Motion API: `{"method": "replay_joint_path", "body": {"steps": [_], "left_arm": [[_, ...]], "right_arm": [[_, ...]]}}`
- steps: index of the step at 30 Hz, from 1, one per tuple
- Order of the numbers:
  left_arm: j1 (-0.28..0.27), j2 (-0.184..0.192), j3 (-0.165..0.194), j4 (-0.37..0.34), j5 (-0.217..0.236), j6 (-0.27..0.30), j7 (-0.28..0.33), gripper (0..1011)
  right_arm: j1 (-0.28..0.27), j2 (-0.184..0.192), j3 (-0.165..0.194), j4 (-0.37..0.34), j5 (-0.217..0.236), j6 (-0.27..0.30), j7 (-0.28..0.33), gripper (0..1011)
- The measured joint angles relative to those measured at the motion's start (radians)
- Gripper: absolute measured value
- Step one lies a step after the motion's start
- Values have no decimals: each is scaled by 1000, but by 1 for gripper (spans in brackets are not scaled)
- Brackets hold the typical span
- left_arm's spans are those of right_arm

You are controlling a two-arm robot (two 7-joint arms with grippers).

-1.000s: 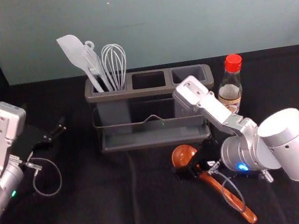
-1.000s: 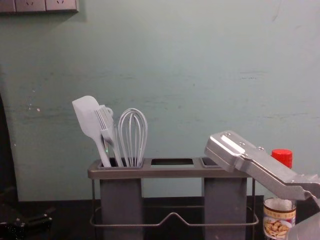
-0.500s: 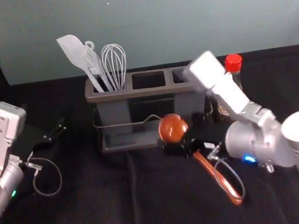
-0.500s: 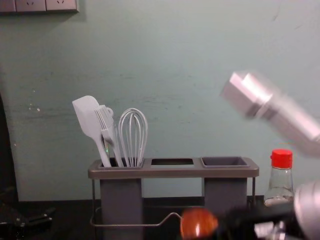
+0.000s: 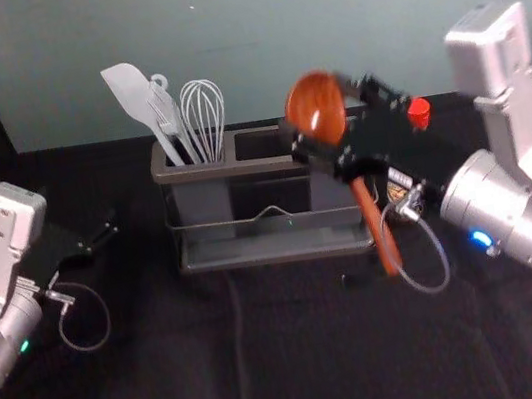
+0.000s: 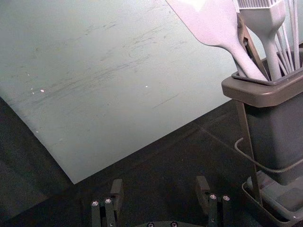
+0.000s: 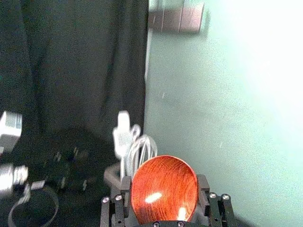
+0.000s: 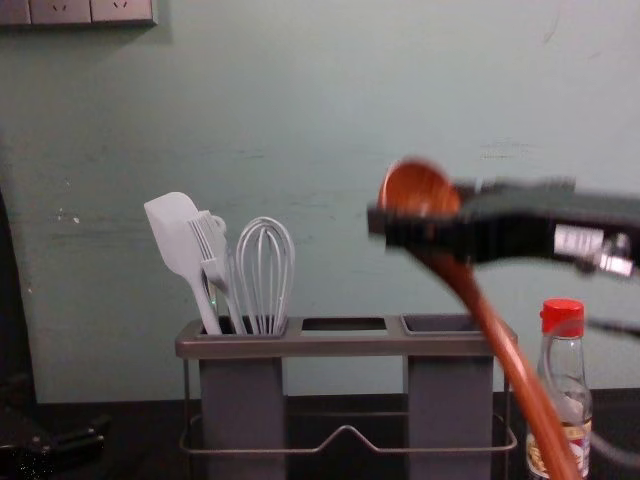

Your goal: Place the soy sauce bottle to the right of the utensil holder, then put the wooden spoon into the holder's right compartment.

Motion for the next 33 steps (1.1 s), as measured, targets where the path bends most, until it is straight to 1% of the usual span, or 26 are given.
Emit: {"method": "replay_joint_path", "body": {"steps": [2,4,5,6,9,11,12,14,15,19,22,23,33], "left_arm": [[0,0,0,0,0,0,0,1005],[0,0,0,0,0,0,0,1005],[0,0,0,0,0,0,0,1005],[0,0,0,0,0,0,0,1005],[0,0,0,0,0,0,0,1005],[0,0,0,0,0,0,0,1005],[0,0,0,0,0,0,0,1005],[0,0,0,0,0,0,0,1005],[0,0,0,0,0,0,0,1005],[0,0,0,0,0,0,0,1005],[0,0,0,0,0,0,0,1005],[0,0,0,0,0,0,0,1005],[0,0,0,0,0,0,0,1005]], "right_arm": [[3,-9,13,-5,-6,-34,0,839],[11,-16,19,-6,-13,-55,0,839],[22,-22,23,-3,-19,-71,3,839],[22,-22,23,-3,-19,-71,3,840],[63,-40,28,23,-32,-100,14,839],[81,-46,28,39,-39,-108,18,839],[101,-54,29,54,-44,-113,21,840],[121,-61,30,72,-47,-119,24,840],[144,-69,30,95,-55,-130,25,839],[184,-88,28,143,-75,-156,23,839],[230,-110,25,205,-96,-182,21,840],[238,-114,24,215,-100,-184,22,839],[321,-155,10,347,-105,-216,46,839]]}}
